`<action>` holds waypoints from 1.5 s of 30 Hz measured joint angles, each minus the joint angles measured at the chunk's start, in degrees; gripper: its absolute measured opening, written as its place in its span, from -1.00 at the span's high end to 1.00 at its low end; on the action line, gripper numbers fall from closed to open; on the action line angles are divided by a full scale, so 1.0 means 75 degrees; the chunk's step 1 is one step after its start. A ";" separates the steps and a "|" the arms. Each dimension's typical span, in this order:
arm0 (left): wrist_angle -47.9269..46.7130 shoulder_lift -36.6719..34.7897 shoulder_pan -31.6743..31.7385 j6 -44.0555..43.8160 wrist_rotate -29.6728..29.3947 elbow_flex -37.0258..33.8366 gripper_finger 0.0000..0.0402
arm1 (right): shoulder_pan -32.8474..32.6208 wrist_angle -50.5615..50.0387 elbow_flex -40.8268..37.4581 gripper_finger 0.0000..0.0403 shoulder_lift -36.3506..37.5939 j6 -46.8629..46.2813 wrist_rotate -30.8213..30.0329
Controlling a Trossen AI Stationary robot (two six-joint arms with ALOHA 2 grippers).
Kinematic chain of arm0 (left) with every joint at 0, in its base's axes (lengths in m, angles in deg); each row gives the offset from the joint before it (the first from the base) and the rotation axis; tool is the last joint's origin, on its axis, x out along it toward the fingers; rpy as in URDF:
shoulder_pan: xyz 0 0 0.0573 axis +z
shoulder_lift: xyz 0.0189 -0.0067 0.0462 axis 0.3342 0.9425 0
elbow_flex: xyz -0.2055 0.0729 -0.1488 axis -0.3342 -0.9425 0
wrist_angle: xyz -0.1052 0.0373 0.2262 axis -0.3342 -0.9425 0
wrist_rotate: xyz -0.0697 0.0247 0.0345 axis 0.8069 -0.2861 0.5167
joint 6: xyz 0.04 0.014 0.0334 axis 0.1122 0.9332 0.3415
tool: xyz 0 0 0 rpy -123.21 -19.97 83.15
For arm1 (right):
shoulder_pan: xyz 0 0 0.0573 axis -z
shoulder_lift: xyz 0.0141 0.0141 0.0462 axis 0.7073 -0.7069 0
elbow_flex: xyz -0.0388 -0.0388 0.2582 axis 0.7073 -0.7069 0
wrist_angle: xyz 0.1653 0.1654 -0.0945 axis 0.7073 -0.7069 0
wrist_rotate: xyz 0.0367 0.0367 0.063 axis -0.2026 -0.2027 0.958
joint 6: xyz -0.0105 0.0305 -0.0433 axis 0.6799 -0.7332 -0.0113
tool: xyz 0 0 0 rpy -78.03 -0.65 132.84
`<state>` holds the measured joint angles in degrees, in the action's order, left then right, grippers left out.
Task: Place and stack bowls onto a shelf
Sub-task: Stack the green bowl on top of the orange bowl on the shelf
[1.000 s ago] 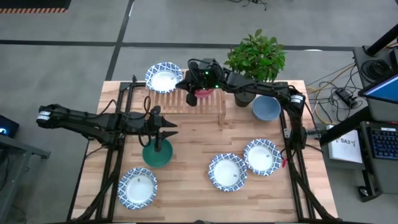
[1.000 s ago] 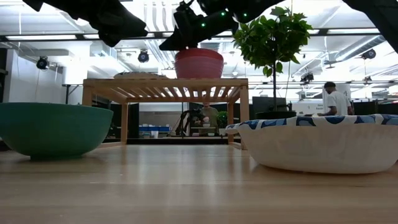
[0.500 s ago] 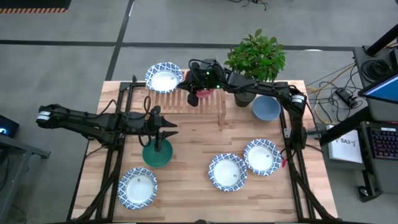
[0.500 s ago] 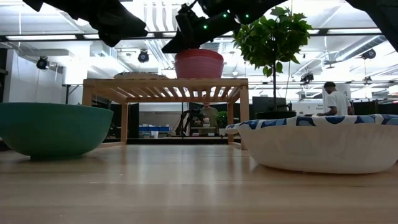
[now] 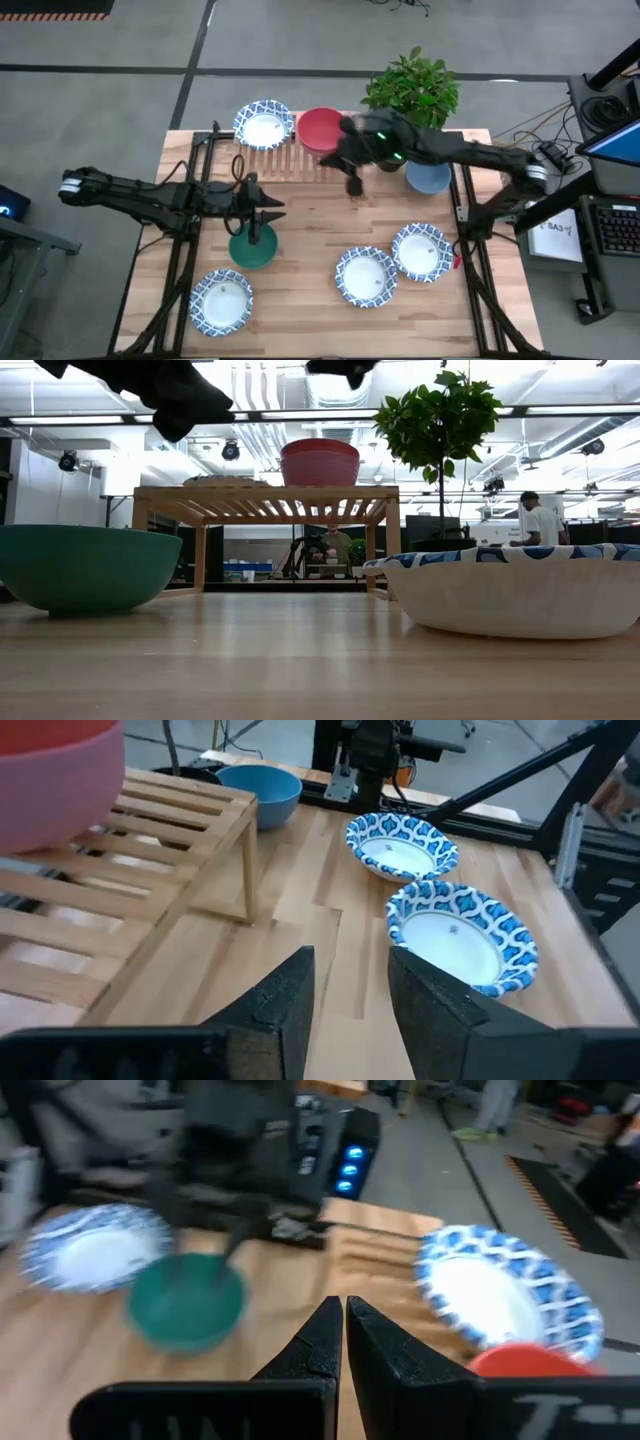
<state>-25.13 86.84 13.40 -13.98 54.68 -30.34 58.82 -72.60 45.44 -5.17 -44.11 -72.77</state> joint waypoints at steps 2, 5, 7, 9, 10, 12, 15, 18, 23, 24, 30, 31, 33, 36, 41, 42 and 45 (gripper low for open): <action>-0.0037 0.0014 -0.0056 -0.0265 0.0000 0.0008 0.47 | -0.0282 0.0240 -0.0812 0.96 0.0701 -0.0235 -0.0009; -0.0081 0.0150 -0.0225 -0.0748 -0.0006 0.0118 0.51 | -0.0745 0.0357 -0.1972 0.96 0.1681 -0.0664 -0.0170; -0.0087 0.0337 -0.0376 -0.1000 -0.0003 0.0166 0.53 | -0.1142 0.0325 -0.2644 0.96 0.2220 -0.0811 -0.0677; -0.0111 0.0639 -0.0521 -0.1222 0.0002 0.0232 0.55 | -0.1573 0.0289 -0.3221 0.96 0.2665 -0.0819 -0.1327; -0.0156 0.0801 -0.0589 -0.1302 0.0029 0.0278 0.56 | -0.1783 0.0302 -0.3462 0.96 0.2871 -0.0819 -0.1600; -0.0267 0.1167 -0.0708 -0.1531 0.0145 0.0484 0.56 | -0.2106 0.0343 -0.3900 0.96 0.3217 -0.0832 -0.1997; -0.1228 0.1773 -0.0841 -0.2177 0.0340 0.1024 0.56 | -0.2450 0.0491 -0.4479 0.96 0.3548 -0.0946 -0.2083; -0.2846 0.2471 -0.0986 -0.2739 0.0365 0.1811 0.56 | -0.2660 0.0908 -0.5008 0.96 0.3701 -0.1032 -0.2084; -0.5295 0.3712 -0.1326 -0.3757 0.0448 0.3080 0.56 | -0.2740 0.1452 -0.5549 0.96 0.3781 -0.1029 -0.2092; -0.5673 0.3947 -0.1413 -0.3960 0.0465 0.3328 0.56 | -0.2740 0.1481 -0.5612 0.96 0.3774 -0.1029 -0.2117; -0.8027 0.5049 -0.1904 -0.5474 0.0472 0.4662 0.55 | -0.2743 0.1614 -0.5658 0.96 0.3702 -0.0982 -0.2221; -0.8284 0.5167 -0.1993 -0.5622 0.0469 0.4855 0.53 | -0.2743 0.1610 -0.5661 0.96 0.3691 -0.0968 -0.2221; -0.8453 0.5348 -0.2130 -0.5831 0.0464 0.5125 0.48 | -0.2742 0.1600 -0.5661 0.96 0.3688 -0.0919 -0.2221; -0.8435 0.5576 -0.2202 -0.6079 0.0468 0.5276 0.35 | -0.2743 0.1608 -0.5661 0.96 0.3690 -0.0837 -0.2218; -0.8420 0.5921 -0.2222 -0.6480 0.0647 0.5048 0.15 | -0.2763 0.1603 -0.5711 0.96 0.3682 -0.0825 -0.2211; -0.8374 0.6009 -0.2222 -0.6563 0.0706 0.4979 0.13 | -0.2763 0.1598 -0.5724 0.96 0.3680 -0.0828 -0.2209; -0.8300 0.6212 -0.2228 -0.6757 0.0717 0.4842 0.13 | -0.2775 0.1599 -0.5734 0.96 0.3679 -0.0875 -0.2203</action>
<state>-87.38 133.43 -3.31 -64.66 60.06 5.98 38.01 -60.60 2.44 22.42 -50.67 -89.29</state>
